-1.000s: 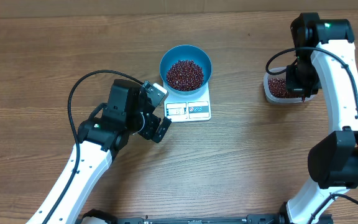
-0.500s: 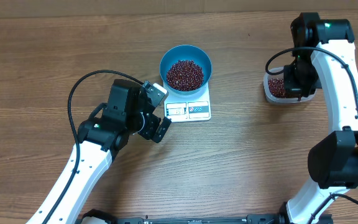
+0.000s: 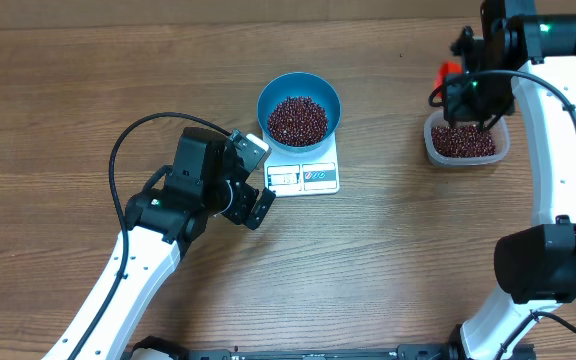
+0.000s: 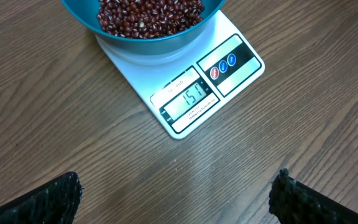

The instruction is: Scoop item into bowl and weigh 150g on scale

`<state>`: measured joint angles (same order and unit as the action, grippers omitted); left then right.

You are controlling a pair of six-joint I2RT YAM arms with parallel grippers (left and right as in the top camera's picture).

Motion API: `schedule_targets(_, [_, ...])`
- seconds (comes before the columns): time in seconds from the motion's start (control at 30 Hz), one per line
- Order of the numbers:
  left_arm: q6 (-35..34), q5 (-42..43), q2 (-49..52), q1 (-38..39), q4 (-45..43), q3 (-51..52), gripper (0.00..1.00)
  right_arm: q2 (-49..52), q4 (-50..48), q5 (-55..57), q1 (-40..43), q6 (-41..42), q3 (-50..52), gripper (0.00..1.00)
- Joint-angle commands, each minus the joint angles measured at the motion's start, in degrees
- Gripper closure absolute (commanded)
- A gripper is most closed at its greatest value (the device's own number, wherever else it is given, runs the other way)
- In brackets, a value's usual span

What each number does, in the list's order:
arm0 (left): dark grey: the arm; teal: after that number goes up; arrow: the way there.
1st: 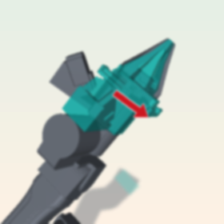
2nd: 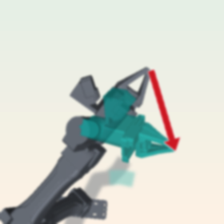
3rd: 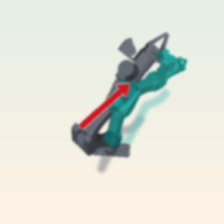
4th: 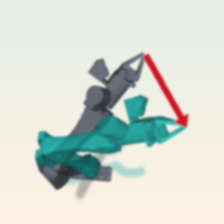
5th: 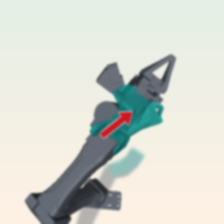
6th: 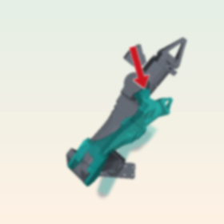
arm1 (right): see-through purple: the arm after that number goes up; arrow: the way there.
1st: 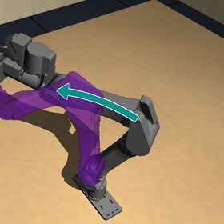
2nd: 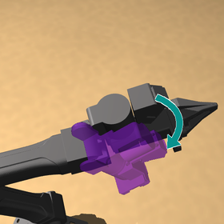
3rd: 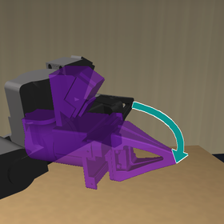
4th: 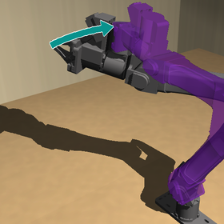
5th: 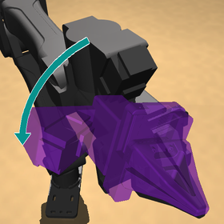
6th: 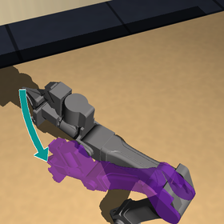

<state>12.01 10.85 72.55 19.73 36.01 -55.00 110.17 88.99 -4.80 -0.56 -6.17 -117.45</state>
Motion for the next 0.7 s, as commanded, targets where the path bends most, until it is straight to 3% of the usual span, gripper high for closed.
schedule_targets(0.0, [-0.7,-0.3,0.3,-0.2,0.0,0.1,0.00,-0.2,-1.9,-6.9,-2.3,-3.0,-2.3,0.96])
schedule_targets(0.67, [-0.7,-0.3,0.3,-0.2,0.0,0.1,0.00,-0.2,-14.1,-10.8,-7.3,-3.4,-2.3,0.96])
